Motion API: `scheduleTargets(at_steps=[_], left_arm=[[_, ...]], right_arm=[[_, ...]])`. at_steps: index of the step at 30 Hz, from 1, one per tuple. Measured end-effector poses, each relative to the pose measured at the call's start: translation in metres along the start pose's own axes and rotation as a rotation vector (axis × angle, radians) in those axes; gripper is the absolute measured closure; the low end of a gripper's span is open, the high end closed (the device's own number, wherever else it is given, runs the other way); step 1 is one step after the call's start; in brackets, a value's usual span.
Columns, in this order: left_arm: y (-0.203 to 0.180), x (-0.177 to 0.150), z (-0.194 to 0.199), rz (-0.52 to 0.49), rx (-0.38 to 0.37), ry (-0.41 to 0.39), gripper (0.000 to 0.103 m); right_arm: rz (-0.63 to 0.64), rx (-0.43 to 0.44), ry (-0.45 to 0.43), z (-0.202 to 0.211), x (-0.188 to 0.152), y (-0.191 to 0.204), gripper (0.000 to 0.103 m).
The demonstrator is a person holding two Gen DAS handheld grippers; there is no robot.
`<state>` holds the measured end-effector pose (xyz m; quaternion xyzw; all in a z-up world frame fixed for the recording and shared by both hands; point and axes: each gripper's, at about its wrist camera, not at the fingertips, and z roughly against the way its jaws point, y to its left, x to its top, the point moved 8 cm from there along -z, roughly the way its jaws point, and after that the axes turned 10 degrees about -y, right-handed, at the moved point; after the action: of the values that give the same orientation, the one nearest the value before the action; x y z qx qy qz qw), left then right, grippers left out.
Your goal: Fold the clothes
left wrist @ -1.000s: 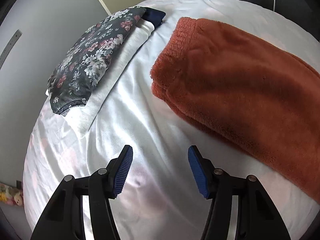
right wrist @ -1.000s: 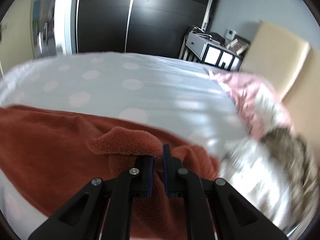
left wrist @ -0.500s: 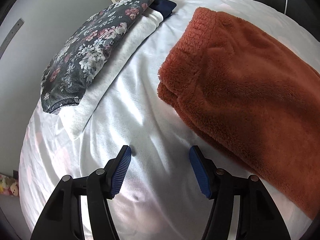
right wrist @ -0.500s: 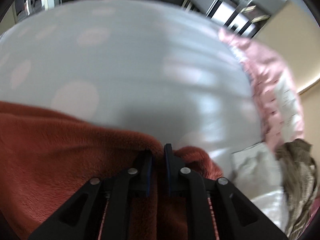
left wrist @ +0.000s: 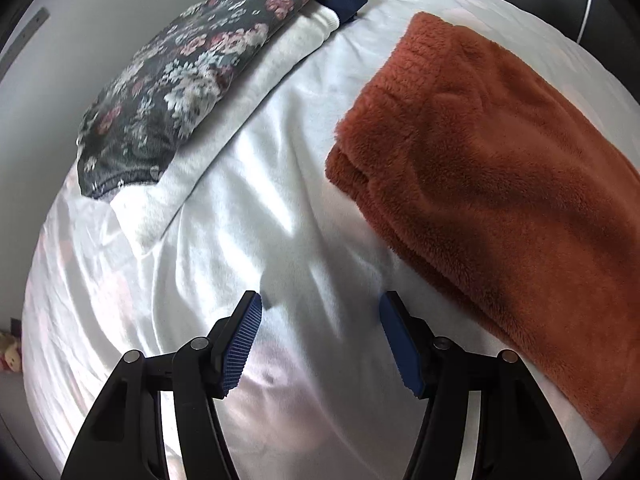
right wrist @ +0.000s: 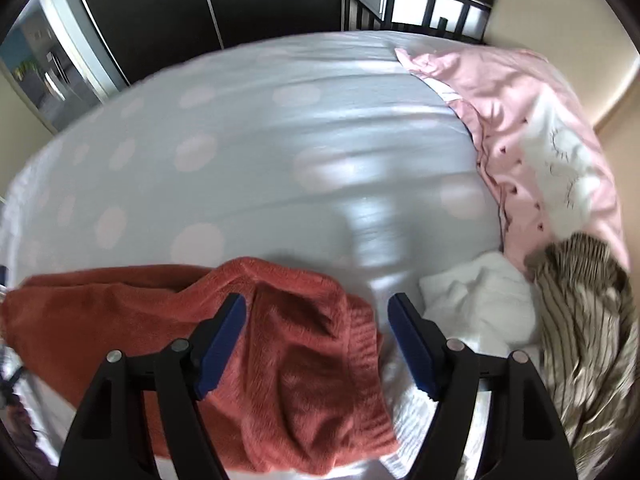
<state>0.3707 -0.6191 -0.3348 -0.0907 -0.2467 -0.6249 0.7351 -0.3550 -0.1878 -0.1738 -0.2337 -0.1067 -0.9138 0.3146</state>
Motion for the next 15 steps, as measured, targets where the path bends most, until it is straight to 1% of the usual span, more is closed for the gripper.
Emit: scheduleTargets(at_steps=[1, 3, 4, 5, 7, 8, 12, 13, 15], left_arm=[[0.001, -0.001, 0.001, 0.003, -0.001, 0.004, 0.040], [0.001, -0.001, 0.004, 0.004, 0.001, 0.008, 0.040], [0.002, -0.001, 0.005, 0.005, 0.003, 0.009, 0.040], [0.002, -0.002, 0.007, 0.007, 0.002, 0.010, 0.040], [0.001, -0.002, 0.010, 0.019, -0.019, 0.018, 0.040], [0.000, -0.002, 0.012, 0.035, -0.044, 0.028, 0.040], [-0.006, -0.005, 0.023, 0.137, -0.166, 0.088, 0.040], [-0.008, -0.006, 0.027, 0.154, -0.188, 0.100, 0.040], [-0.012, -0.008, 0.036, 0.160, -0.212, 0.105, 0.040]], right_arm=[[-0.020, 0.014, -0.003, 0.007, -0.003, -0.005, 0.031], [-0.025, -0.018, 0.006, 0.010, -0.017, -0.015, 0.032], [-0.026, -0.030, 0.014, 0.010, -0.026, -0.019, 0.038], [-0.027, -0.042, 0.023, 0.010, -0.035, -0.023, 0.048], [-0.092, -0.003, 0.033, 0.014, -0.064, -0.024, 0.059], [-0.126, 0.018, 0.037, 0.016, -0.079, -0.025, 0.059], [-0.343, 0.207, 0.008, 0.028, -0.137, -0.003, 0.058], [-0.406, 0.271, -0.010, 0.031, -0.153, 0.007, 0.058], [-0.493, 0.358, -0.040, 0.036, -0.180, 0.026, 0.058]])
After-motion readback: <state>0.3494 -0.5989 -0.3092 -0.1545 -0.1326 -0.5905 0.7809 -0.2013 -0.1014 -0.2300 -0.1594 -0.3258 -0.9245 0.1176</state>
